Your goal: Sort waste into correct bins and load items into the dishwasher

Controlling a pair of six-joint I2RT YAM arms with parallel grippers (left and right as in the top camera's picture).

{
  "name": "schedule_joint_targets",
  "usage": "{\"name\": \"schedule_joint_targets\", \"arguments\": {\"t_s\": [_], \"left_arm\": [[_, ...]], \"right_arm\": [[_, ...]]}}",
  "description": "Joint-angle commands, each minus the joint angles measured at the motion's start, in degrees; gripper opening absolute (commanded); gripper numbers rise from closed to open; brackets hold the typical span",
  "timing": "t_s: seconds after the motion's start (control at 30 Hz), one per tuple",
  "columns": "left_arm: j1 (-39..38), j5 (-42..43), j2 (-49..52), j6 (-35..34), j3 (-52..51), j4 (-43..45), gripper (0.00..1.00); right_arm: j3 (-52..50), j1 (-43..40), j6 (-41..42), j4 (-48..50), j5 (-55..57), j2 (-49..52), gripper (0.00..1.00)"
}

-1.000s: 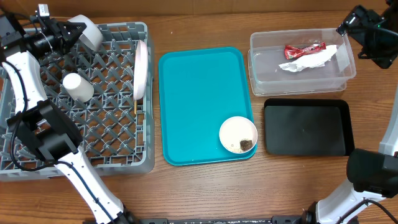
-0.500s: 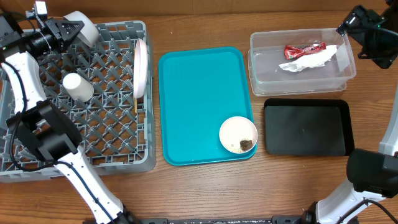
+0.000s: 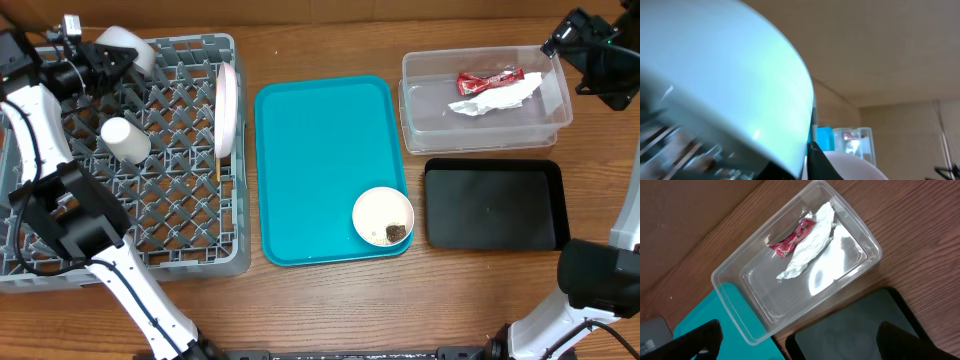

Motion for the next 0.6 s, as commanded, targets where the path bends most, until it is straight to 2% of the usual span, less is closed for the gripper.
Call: {"name": "schedule_joint_targets", "arguments": {"t_s": [0.0,0.03,0.13,0.37,0.4,0.43,0.5,0.57], "left_arm": [[3.7,-4.0,-0.1,0.0,-0.2,-1.9,0.37],[4.5,-4.0,-0.1,0.0,-0.2,-2.6,0.46],[6.1,-4.0,-0.1,0.0,-0.2,-4.1,0.55],[8.7,-4.3,-4.3,0.0,-0.1,-8.1,0.56],[8.7,-4.3,-5.3,0.0,-0.1,-8.2,0.51],[8.5,-4.3,-6.1,0.0,-0.1,-8.0,0.39],[7.1,-7.9,-8.7,0.0,-0.1,-7.7,0.04],[5.3,-13.9,-9.9,0.1,-0.1,-7.3,0.04]], "right_arm": [[0.9,-0.1,0.3,0.3,0.1,-0.3,1.0],[0.9,-0.1,0.3,0.3,0.1,-0.3,1.0],[0.9,-0.1,0.3,0.3,0.1,-0.3,1.0],[0.9,-0.1,0.3,0.3,0.1,-0.3,1.0],[0.9,-0.1,0.3,0.3,0.1,-0.3,1.0],[0.9,-0.1,0.3,0.3,0.1,-0.3,1.0],[0.9,-0.1,0.3,0.3,0.1,-0.3,1.0],[0.9,-0.1,0.3,0.3,0.1,-0.3,1.0]]}}
